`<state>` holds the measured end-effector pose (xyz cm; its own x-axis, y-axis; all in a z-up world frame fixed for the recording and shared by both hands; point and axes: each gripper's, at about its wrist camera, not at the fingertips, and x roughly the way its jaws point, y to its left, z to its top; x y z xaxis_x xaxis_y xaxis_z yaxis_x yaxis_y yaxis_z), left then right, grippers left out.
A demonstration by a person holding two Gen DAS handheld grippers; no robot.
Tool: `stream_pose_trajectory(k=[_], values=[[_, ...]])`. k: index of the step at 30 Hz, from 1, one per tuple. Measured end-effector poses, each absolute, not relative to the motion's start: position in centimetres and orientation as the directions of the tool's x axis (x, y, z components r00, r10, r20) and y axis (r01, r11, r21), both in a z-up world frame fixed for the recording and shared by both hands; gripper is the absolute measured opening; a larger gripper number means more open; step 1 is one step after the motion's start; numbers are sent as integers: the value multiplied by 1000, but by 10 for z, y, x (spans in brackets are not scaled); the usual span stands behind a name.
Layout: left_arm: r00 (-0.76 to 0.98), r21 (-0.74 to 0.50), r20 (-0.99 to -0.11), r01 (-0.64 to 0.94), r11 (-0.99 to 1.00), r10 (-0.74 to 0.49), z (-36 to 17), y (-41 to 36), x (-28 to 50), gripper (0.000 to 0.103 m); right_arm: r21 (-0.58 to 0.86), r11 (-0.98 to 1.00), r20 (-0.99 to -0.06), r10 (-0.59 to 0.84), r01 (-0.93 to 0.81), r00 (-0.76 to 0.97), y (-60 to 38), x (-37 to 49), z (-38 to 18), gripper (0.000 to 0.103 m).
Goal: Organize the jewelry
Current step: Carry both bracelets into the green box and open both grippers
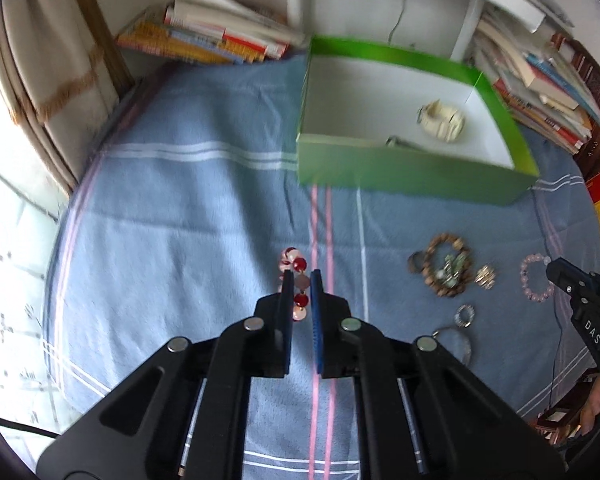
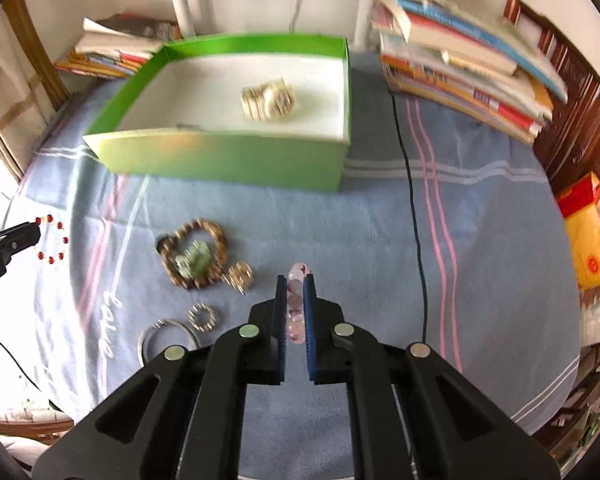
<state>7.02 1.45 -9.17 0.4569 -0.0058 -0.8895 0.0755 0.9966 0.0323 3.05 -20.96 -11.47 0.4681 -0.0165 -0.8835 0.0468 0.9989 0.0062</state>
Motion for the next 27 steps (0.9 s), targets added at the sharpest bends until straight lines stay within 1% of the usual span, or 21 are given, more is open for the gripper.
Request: stream_pose_trajectory(k=[9,16,20,27], values=[[528,-15,-847,103,995,-67,-43,-4,96,9,16,1000,-810,11,3,586,-212,62,-55,8],[576,-70,-810,95,993,-112,-13,-21,135,9,27,1000,-765,21,-1,644,-219,101,-30,8],[586,-84,-801,96,992,-124,-13,-32,164,9,35,999,-766,18,14,642,-226,131,-36,8],[519,-66,-849,84,994,-100,-56,-50,208,9,23,999,-822,6,22,570,-226,168,-77,8]])
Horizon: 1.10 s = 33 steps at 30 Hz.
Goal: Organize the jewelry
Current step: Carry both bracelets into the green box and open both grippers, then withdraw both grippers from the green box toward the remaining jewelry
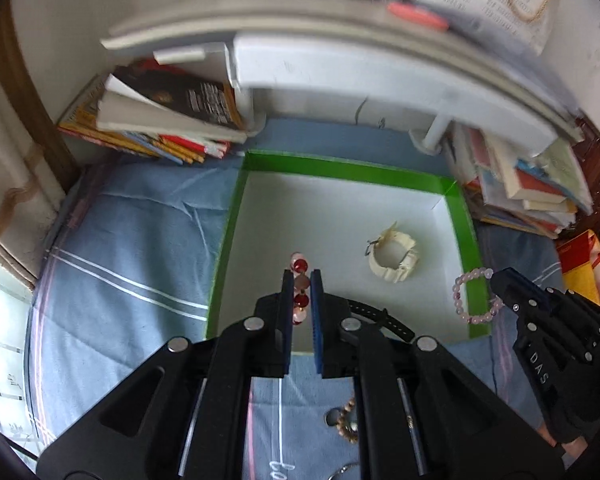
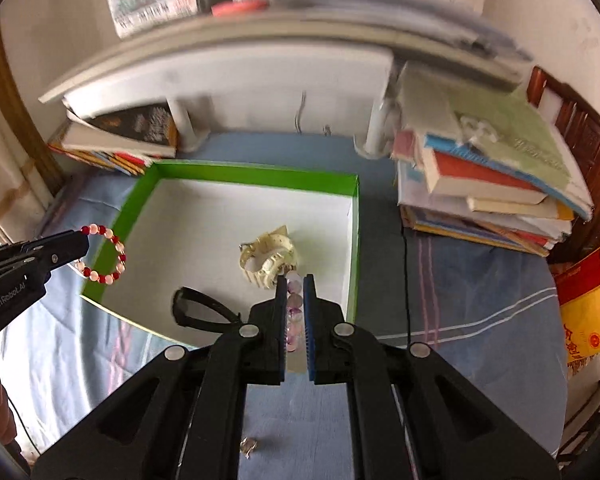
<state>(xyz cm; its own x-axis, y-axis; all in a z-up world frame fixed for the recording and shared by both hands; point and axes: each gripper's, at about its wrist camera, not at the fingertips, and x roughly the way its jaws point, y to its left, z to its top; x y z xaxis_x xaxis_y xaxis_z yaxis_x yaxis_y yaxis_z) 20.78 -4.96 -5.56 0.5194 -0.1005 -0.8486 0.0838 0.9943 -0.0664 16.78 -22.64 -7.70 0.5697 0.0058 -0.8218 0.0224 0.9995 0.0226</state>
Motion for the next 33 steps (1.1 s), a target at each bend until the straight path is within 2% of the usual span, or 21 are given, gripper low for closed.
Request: stream_pose_trajectory(k=[10,12,13,14,16,18,20,22,26,29,33], values=[[459,-28,-887,74,997,-59,-94,-57,235,9,6,999,-869,-11,32,495,-227,191,-111,9],[456,-13,-889,67,998,-42,-98,-58,237,14,1,999,-874,-17,37,485,-227,192,-112,23],[453,-12,-891,66,998,-40,-98,-57,238,24,6,999,-872,-14,39,488,-228,191,-111,34],[452,-8,-891,64,998,-37,-98,-57,237,35,9,999,-870,-13,41,494,-228,189,-108,39],[459,12,-888,57,998,-16,-95,-55,233,45,9,999,-865,-12,39,502,-228,182,-103,40],[469,21,-883,63,998,-11,-90,-52,226,50,22,999,-861,-2,40,509,-229,173,-97,41],[472,28,-881,75,997,-11,-85,-49,215,61,44,998,-856,13,48,517,-232,159,-90,41],[486,32,-874,86,996,-14,-79,-42,198,66,63,997,-851,25,55,524,-236,145,-84,41],[476,61,-879,128,990,-7,-83,-30,158,66,89,994,-861,45,62,507,-242,110,-83,41],[432,80,-902,173,982,-2,-102,-27,133,66,65,998,-891,48,23,451,-233,88,-104,41],[341,43,-939,197,979,-28,-133,-29,115,66,40,999,-938,35,5,345,-220,72,-144,41]])
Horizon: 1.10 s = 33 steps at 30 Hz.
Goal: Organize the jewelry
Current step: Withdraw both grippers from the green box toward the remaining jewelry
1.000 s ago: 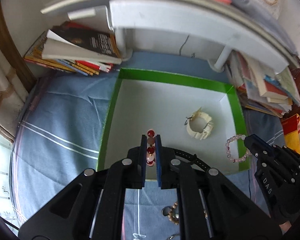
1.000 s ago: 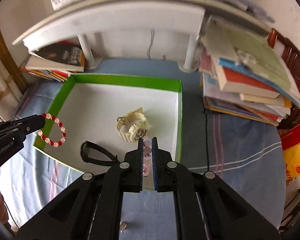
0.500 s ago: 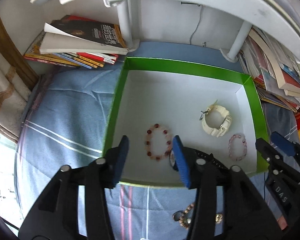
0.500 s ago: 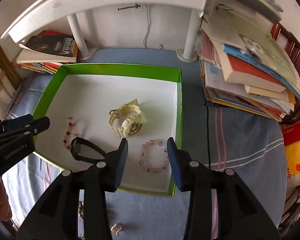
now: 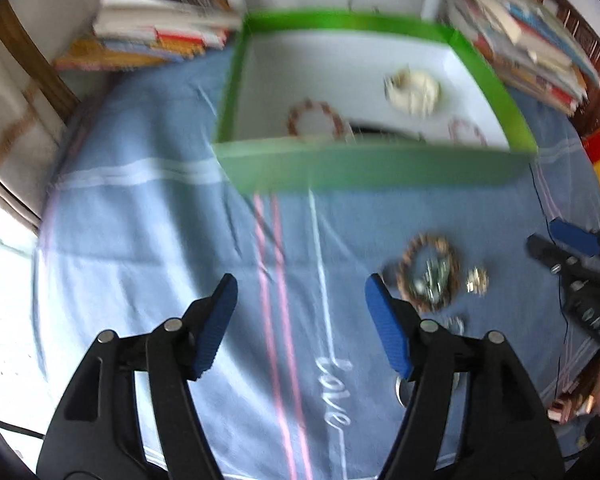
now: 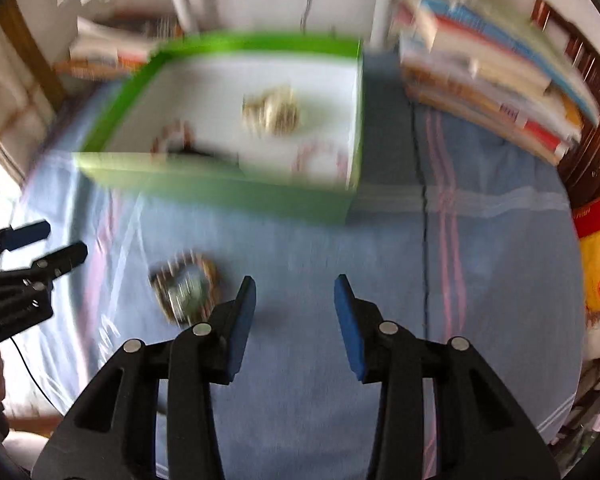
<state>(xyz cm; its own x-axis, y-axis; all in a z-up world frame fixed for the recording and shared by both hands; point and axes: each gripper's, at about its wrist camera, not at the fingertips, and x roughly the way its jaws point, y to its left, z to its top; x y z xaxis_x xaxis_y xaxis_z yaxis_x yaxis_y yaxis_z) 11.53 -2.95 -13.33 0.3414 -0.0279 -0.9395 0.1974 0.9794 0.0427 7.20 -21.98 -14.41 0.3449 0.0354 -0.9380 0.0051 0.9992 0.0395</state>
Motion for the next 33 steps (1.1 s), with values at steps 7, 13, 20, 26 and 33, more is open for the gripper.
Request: stream_pose_trajectory(k=[7,13,20,26,33], values=[[291,42,-956,286,957,-45,-158,-54,106,67,56,998,-948,50,12,316,-211,60,-158,41],[272,77,-962,213,974,16,-161,-32,104,70,118,992,-934,123,-37,334,-194,71,-154,35],[254,79,-966,89,993,54,-162,19,89,72,136,981,-938,172,-138,301,-150,86,-161,28],[245,66,-968,45,997,53,-165,40,76,72,85,984,-954,126,-159,272,-135,93,-176,28],[245,42,-969,65,997,25,-169,33,58,73,51,981,-944,109,-189,310,-127,90,-169,7]])
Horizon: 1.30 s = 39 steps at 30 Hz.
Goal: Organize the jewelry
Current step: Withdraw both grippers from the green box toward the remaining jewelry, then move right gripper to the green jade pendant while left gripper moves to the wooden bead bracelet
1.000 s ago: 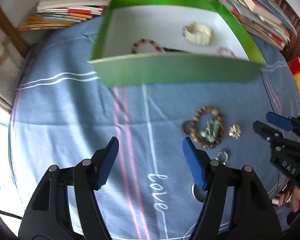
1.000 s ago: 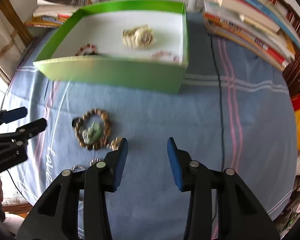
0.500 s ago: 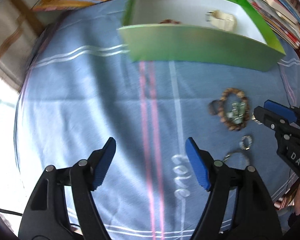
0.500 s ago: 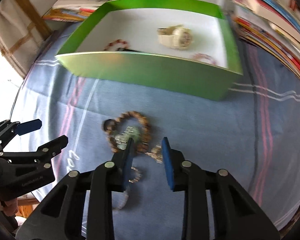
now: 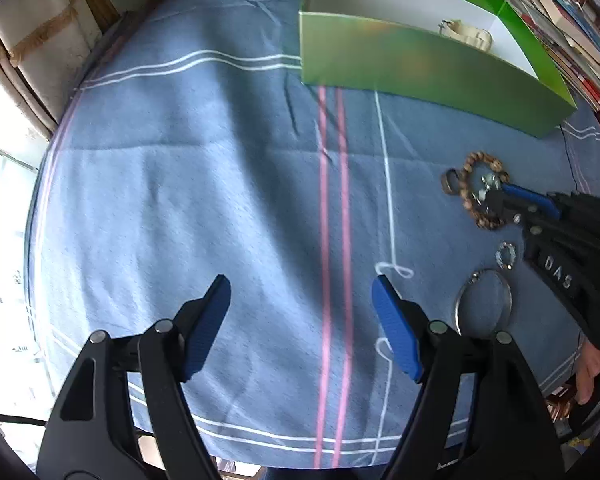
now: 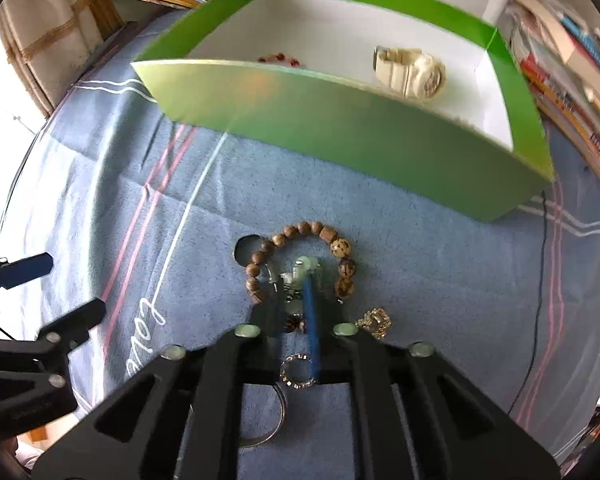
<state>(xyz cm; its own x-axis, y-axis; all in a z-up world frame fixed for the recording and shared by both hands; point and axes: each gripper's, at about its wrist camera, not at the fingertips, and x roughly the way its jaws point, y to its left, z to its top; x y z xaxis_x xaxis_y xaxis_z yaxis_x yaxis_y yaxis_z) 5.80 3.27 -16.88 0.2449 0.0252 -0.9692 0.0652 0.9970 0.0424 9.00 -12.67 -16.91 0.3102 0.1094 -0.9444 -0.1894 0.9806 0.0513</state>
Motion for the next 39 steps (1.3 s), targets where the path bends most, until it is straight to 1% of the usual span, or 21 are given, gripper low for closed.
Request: stream_pose_trajectory(k=[8,14,19,24,27,28,31,36,39], values=[[234,15,-972,64,998,-1,-171,22,51,73,71,989,-919,117,-133,378,-147,79,-132,7],[238,14,-971,80,997,-6,-171,11,52,73,17,1000,-910,25,-24,414,-192,66,-116,7],[229,15,-973,104,994,-9,-170,-4,56,74,-3,997,-933,-33,83,359,-228,57,-133,7],[232,4,-972,120,993,-24,-171,-14,68,74,27,991,-951,-15,132,310,-238,47,-152,7],[234,-26,-971,111,993,-51,-169,-18,77,74,45,989,-951,-1,144,308,-239,44,-154,7],[232,-44,-970,111,993,-69,-169,-20,82,74,45,988,-951,-3,147,310,-238,44,-154,8],[224,-70,-970,119,990,-96,-169,-31,92,74,45,987,-948,-7,156,320,-241,40,-153,16],[208,-93,-969,178,980,-130,-173,-61,107,74,53,980,-948,-10,189,319,-249,37,-153,17],[180,-137,-969,185,973,-171,-177,-79,117,74,57,975,-949,-14,216,314,-256,35,-154,17]])
